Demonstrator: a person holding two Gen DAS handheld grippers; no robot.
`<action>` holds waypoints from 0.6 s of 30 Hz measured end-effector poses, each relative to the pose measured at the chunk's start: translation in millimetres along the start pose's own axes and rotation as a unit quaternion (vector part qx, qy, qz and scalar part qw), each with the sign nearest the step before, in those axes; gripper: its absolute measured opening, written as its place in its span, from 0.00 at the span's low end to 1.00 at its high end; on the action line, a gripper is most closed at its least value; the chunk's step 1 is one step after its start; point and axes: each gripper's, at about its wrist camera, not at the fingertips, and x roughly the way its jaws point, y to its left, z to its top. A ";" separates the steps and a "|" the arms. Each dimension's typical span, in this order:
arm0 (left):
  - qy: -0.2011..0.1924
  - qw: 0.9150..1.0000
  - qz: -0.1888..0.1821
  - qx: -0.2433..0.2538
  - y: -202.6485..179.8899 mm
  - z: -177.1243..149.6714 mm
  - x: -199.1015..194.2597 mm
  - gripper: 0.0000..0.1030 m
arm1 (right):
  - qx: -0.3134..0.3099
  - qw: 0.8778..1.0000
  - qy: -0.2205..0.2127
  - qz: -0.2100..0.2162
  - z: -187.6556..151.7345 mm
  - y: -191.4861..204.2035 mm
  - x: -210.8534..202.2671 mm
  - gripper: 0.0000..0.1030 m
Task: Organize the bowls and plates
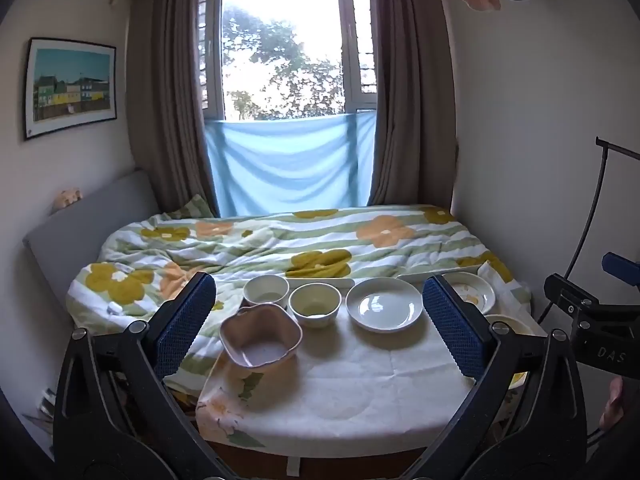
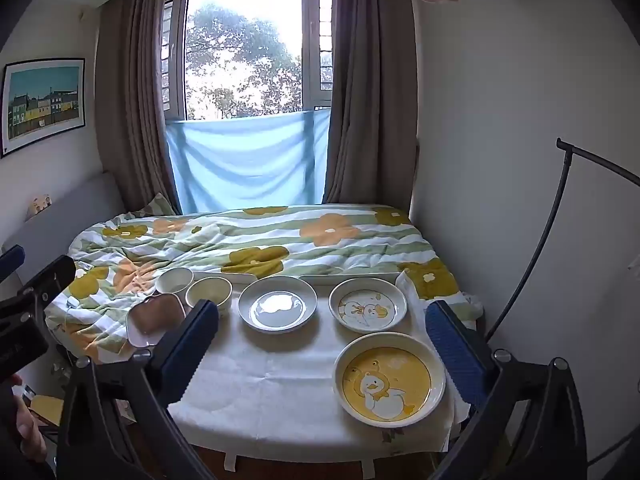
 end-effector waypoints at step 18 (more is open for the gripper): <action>0.007 1.000 0.006 -0.010 -7.2 0.8 -0.8 1.00 | -0.005 1.000 0.003 0.001 0.8 0.3 3.7 1.00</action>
